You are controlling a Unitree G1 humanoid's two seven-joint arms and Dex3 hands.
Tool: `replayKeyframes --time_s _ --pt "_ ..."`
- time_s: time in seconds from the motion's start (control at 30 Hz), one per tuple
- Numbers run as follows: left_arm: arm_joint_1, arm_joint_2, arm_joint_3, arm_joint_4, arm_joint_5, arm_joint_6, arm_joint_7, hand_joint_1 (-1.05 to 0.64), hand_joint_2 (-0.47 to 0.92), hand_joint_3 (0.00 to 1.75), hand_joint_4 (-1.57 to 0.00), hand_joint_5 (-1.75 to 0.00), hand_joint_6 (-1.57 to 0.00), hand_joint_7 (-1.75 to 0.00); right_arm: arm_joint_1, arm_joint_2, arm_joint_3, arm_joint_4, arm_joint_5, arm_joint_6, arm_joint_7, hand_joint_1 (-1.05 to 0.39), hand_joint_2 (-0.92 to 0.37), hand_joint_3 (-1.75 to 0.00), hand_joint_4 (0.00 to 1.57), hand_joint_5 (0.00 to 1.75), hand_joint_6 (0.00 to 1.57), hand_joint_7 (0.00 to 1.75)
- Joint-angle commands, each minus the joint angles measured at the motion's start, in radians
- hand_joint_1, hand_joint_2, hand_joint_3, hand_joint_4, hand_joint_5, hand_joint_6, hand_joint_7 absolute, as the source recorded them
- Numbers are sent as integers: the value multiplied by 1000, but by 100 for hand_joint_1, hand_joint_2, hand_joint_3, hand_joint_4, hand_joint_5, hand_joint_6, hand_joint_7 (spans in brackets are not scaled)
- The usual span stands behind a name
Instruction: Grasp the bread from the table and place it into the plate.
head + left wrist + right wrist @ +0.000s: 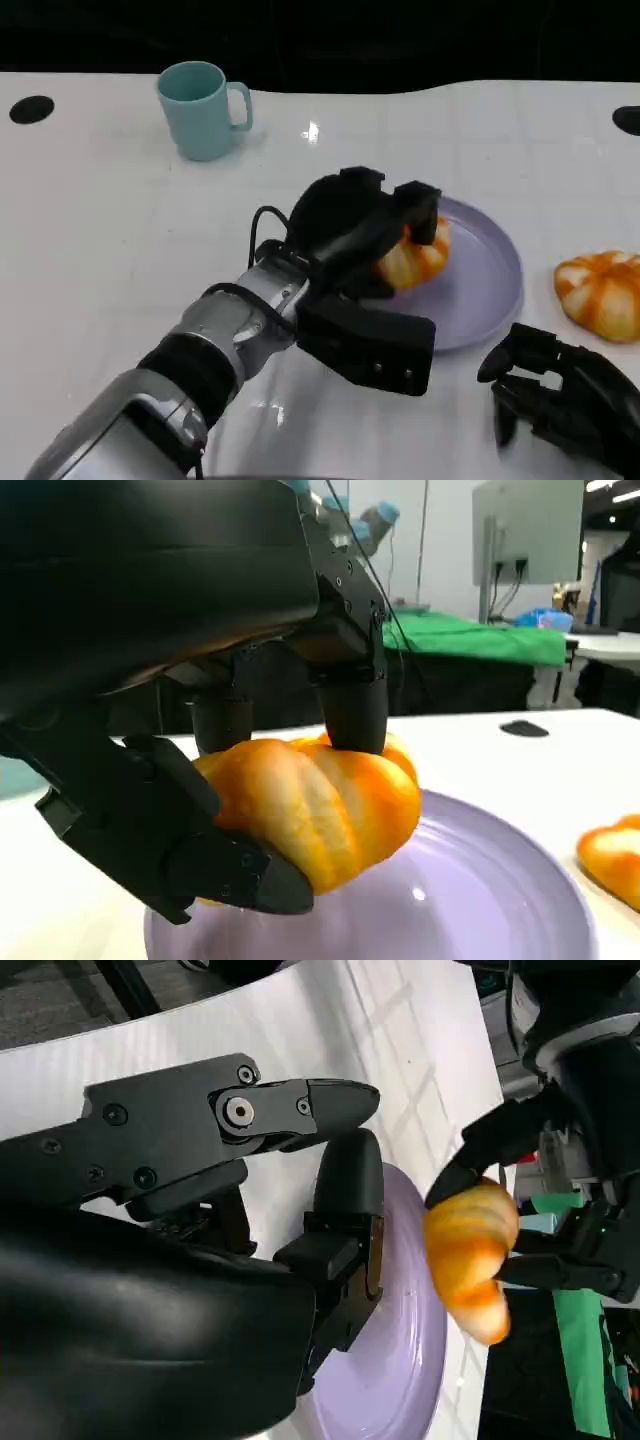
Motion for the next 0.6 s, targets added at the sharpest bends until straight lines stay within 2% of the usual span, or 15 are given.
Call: replayKeyframes --time_s 0.03,0.07,0.1,0.17,0.23,0.27,0.37,0.4,0.47,0.5,0.6 --pt "-29 0 6 18 -31 -24 -49 -34 91 38 -65 -130 -64 -98 28 -6 0 -5 2 28 2 -49 -92 -25 67 175 69 135" --pt "-35 4 -8 12 -16 -6 -67 -34 92 36 -64 -127 -63 -92 30 -7 2 -7 -3 21 -1 -49 -92 -25 67 175 69 135" --pt "-38 6 -17 7 -5 9 -81 -37 92 39 -54 -114 -53 -69 31 -8 3 -8 -7 16 -4 -50 -92 -25 67 175 70 136" --pt "-42 10 -29 -2 5 27 -109 -40 92 41 -44 -101 -45 -50 32 -8 5 -9 -11 11 -6 -50 -92 -25 67 175 70 136" --pt "-43 13 -35 -8 5 36 -127 -44 92 41 -33 -78 -35 -30 32 -7 3 -11 -6 17 -3 -49 -92 -26 67 175 69 137" --pt "-46 15 -43 -9 11 44 -140 -52 92 42 -25 -68 -29 -22 32 -7 3 -13 -5 20 -4 -50 -92 -25 67 175 69 137" --pt "-53 20 -56 -20 18 73 -191 -70 92 47 -5 -63 -15 -14 37 -8 5 -23 -11 23 -14 -50 -92 -25 68 175 70 138" --pt "-52 22 -57 -26 18 80 -205 -78 92 50 -2 -50 -9 -12 38 -8 5 -25 -11 25 -14 -50 -92 -25 68 175 69 138" --pt "-50 26 -60 -37 19 92 -227 -82 92 52 0 -41 -6 -11 38 -9 7 -24 -11 25 -14 -49 -92 -25 67 175 69 138" --pt "-48 27 -62 -42 21 96 -235 -87 92 56 0 -25 -3 -9 37 -10 7 -23 -13 24 -14 -49 -92 -25 67 175 69 138" --pt "-45 33 -67 -55 25 110 -255 -94 92 61 0 -4 0 -3 38 -12 10 -27 -19 28 -22 -50 -92 -25 67 175 69 138"
